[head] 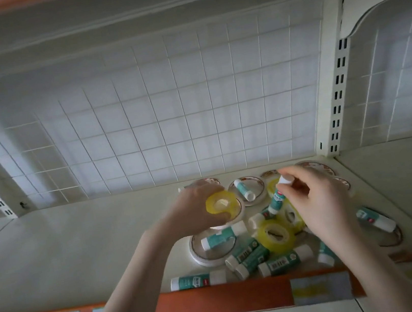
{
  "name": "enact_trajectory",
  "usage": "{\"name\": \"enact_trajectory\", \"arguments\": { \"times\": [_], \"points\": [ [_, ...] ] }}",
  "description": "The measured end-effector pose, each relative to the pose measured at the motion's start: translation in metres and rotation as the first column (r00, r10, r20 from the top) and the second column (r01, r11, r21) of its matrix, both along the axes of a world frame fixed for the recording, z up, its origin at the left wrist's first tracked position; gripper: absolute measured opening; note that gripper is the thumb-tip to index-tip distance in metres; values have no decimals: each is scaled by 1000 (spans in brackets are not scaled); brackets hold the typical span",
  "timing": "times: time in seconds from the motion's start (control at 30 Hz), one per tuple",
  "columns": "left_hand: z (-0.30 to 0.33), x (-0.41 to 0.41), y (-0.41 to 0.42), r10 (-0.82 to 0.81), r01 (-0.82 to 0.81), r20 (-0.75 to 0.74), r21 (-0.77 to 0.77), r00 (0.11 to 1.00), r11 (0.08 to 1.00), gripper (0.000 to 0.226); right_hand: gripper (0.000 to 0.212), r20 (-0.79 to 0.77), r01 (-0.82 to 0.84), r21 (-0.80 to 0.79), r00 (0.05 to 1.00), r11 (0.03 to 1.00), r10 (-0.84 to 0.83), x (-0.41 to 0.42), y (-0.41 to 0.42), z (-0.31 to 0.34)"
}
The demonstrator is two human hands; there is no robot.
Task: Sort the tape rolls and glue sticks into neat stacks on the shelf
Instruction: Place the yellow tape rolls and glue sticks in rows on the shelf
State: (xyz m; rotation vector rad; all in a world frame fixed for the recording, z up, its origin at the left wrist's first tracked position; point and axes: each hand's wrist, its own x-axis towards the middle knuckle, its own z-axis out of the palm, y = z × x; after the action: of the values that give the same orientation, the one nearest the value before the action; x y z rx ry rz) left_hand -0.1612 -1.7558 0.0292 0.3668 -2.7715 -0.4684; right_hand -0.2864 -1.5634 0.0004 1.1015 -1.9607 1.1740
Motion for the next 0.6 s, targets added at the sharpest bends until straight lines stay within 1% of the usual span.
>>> {"name": "enact_trajectory", "arguments": {
  "times": [0.1, 0.2, 0.27, 0.33, 0.4, 0.5, 0.6],
  "points": [
    [2, 23, -7, 97, -95, -76, 27, 992, 995, 56, 24, -6, -78, -28, 997, 997, 78, 2, -12, 4],
    [3, 51, -13, 123, -119, -149, 37, 981, 992, 63, 25, -22, -135, -42, 991, 990, 134, 13, -27, 7],
    [5, 70, -16, 158, -149, -193, 59, 968, 987, 62, 26, -24, -170, -44, 985, 984, 169, 24, -39, 8],
    [6, 90, -20, 188, -170, -224, 95, 956, 981, 52, 27, -48, -201, -41, 979, 979, 199, 36, -54, 11],
    [5, 112, -27, 200, -172, -242, 132, 949, 976, 49, 26, -70, -237, -43, 970, 971, 234, 52, -71, 14],
    [3, 150, -45, 214, -169, -264, 181, 941, 969, 53, 25, -47, -265, -60, 964, 962, 262, 84, -103, 20],
    [2, 195, -72, 244, -193, -296, 192, 923, 962, 60, 27, -36, -308, -73, 951, 949, 306, 122, -143, 22]
  ]
}}
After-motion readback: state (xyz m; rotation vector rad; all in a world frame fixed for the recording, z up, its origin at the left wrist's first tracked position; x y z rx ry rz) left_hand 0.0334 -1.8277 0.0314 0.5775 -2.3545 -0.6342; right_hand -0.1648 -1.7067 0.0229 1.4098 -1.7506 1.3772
